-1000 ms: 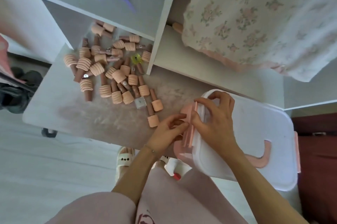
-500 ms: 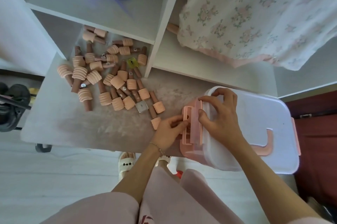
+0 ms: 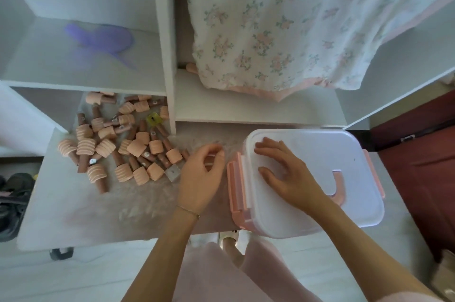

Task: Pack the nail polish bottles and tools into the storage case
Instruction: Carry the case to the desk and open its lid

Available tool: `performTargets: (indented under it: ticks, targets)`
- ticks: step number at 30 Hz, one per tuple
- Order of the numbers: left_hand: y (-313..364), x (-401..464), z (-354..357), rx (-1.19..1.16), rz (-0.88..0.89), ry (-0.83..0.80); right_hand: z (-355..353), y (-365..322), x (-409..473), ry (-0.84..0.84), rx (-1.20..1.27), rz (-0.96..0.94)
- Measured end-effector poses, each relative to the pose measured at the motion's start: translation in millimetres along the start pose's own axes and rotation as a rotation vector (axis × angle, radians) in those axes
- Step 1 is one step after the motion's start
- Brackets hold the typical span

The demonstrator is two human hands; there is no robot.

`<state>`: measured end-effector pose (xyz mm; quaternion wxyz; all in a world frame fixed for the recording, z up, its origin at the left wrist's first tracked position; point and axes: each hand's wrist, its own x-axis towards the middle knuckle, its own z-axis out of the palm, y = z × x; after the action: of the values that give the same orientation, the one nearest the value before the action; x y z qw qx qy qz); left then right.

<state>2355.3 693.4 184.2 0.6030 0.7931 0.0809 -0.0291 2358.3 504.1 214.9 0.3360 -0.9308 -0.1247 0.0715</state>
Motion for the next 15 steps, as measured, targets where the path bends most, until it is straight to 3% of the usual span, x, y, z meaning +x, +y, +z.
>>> performTargets:
  ticks: [7,11,15]
  targets:
    - [61.0,4.6,28.0,0.259,0.413,-0.067,-38.9,40.6,-55.0,-0.055,-0.148,0.05]
    - [62.3,12.1,62.6,0.373,0.379,-0.241,-53.9,53.7,-62.4,-0.109,-0.161,0.099]
    - [45.2,17.9,82.3,0.717,0.435,-0.286,-61.5,64.4,-61.9,-0.159,-0.122,0.1]
